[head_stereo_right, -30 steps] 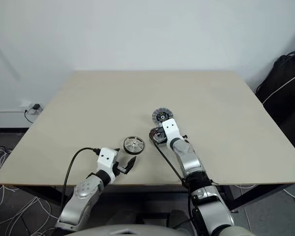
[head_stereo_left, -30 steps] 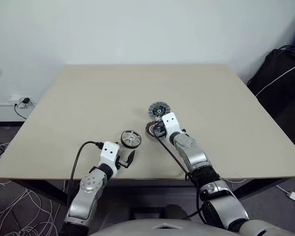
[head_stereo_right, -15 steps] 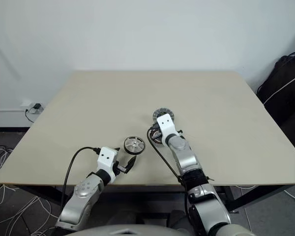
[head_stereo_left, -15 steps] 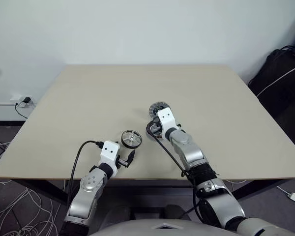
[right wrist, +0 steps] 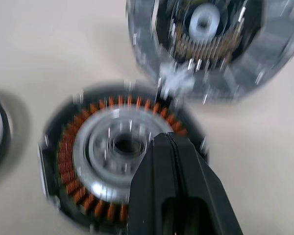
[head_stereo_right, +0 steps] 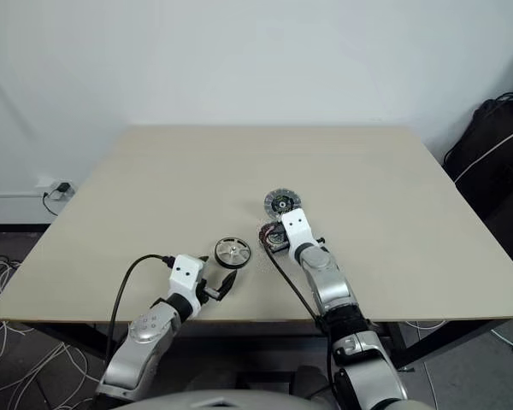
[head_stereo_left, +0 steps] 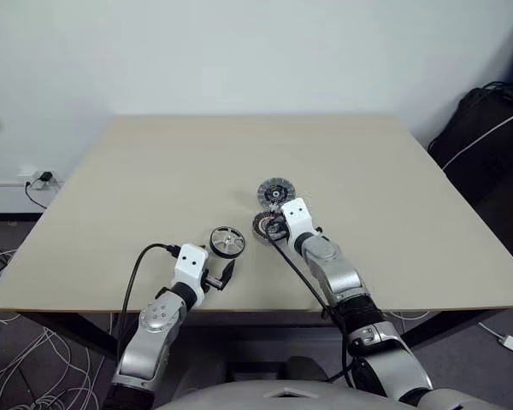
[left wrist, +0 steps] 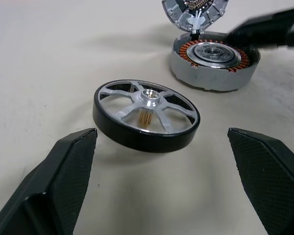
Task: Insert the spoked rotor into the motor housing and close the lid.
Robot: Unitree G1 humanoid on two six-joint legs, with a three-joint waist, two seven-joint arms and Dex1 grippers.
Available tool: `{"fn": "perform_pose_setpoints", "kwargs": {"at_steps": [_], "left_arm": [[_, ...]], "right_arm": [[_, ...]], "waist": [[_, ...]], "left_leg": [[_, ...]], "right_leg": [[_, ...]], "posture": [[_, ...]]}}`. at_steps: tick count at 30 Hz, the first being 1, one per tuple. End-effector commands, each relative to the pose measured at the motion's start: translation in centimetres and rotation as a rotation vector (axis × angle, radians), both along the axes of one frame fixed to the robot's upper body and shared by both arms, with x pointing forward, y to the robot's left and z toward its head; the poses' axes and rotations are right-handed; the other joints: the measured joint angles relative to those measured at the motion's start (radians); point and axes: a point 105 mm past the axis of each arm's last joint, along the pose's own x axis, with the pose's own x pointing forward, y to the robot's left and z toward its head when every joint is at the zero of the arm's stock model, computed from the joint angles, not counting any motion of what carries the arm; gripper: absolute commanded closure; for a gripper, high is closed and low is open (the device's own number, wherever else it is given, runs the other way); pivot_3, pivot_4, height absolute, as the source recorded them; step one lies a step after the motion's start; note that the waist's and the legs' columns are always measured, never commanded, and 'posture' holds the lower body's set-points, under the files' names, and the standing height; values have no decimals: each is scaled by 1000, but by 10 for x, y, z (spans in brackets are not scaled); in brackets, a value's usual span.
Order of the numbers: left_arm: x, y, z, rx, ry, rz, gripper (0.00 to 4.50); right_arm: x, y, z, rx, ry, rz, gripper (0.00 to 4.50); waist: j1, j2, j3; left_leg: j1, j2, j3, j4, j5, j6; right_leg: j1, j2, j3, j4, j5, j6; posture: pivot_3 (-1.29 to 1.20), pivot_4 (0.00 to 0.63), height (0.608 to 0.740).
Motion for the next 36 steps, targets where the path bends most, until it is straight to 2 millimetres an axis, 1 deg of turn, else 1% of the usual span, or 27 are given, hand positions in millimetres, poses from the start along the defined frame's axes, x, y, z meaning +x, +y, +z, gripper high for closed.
{"fn": "perform_pose_setpoints", "kwargs": {"at_steps": [1, 8, 14, 18, 21, 26, 28, 31, 34, 36], "left_arm": [[6, -4, 16, -6, -64, -18, 0], [5, -3, 15, -7, -64, -11, 0], [4, -1, 16, -7, -64, 1, 0], [4, 0, 16, -7, -65, 8, 0], [4, 0, 15, -7, -65, 11, 0], [4, 1, 15, -8, -64, 13, 0], [4, 0, 15, -9, -63, 11, 0], [4, 0, 14, -8, -60, 7, 0], [4, -1, 14, -9, -60, 4, 0], [4, -1, 14, -8, -61, 4, 0]], "right_arm": [[10, 7, 27, 25, -93, 13, 4494], [10, 16, 20, 7, -72, 37, 4494], [9, 21, 8, -14, -34, 59, 4494], [2, 20, -3, -27, 4, 74, 4494], [-5, 16, -10, -24, 31, 69, 4494], [-9, 13, -13, -29, 39, 70, 4494], [-15, 10, -14, -24, 41, 69, 4494], [-19, 10, -6, -8, 16, 80, 4494], [-14, 12, 15, 26, -57, 72, 4494], [-10, 11, 26, 35, -97, 58, 4494]], "waist": [[0, 0, 0], [0, 0, 0], [0, 0, 0], [0, 0, 0], [0, 0, 0], [0, 0, 0], [1, -1, 0], [3, 0, 0], [2, -1, 1], [2, -1, 2]], "left_leg": [[0, 0, 0, -1, 0, 0], [-1, 0, 0, -2, 0, 0], [-1, 0, 0, -2, 0, 0], [-1, 0, 0, -2, 0, 0], [-1, 0, 0, -2, 0, 0], [-1, 0, 0, -2, 0, 0], [-1, 0, 0, -2, 0, 0], [-1, 0, 0, -3, -1, 0], [-1, 0, 0, -2, -1, 0], [-2, 0, 0, -2, -1, 0]], "right_leg": [[0, 0, 0, 0, 0, 0], [-1, 0, 0, -1, 0, 0], [-1, 0, 0, -1, 0, -1], [-1, 0, 0, -1, 0, -1], [-1, 0, 0, -1, 0, -1], [-1, 0, 0, -1, -1, -1], [-1, 0, 0, -1, -1, -1], [-1, -1, 0, -1, -1, -1], [-1, -1, 0, -1, -1, -2], [-2, -1, 0, -1, -1, -2]], "posture": [[0, 0, 740], [0, 0, 740], [0, 0, 740], [0, 0, 740], [0, 0, 740], [0, 0, 740], [0, 0, 740], [0, 0, 740], [0, 0, 740], [0, 0, 740]]}}
